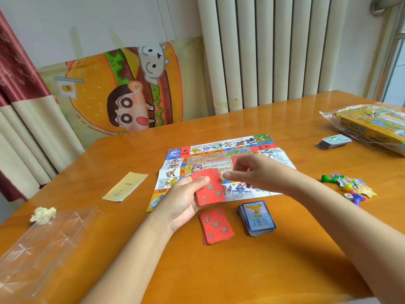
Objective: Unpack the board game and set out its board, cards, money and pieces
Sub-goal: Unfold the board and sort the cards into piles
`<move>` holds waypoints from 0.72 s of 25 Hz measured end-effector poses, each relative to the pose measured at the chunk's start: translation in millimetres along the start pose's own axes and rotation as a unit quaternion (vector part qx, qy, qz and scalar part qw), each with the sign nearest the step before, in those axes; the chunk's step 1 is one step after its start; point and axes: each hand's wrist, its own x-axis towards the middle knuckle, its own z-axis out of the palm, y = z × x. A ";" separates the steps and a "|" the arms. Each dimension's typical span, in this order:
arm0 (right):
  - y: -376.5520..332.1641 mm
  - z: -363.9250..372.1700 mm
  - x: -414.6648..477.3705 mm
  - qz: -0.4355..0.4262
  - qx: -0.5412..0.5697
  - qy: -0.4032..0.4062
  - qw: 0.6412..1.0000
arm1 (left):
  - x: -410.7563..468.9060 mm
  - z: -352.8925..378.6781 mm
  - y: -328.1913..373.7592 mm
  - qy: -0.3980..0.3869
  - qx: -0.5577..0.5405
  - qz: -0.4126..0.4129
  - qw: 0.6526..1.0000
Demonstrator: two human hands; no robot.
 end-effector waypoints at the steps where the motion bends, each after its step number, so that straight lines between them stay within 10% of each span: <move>1: -3.6 2.3 0.5 -0.020 0.080 0.010 0.997 | 0.3 0.3 -1.1 0.013 0.022 0.011 1.000; 18: -4.9 6.0 3.1 -0.013 0.247 0.069 0.966 | -1.2 2.1 2.5 0.001 -0.004 0.074 0.997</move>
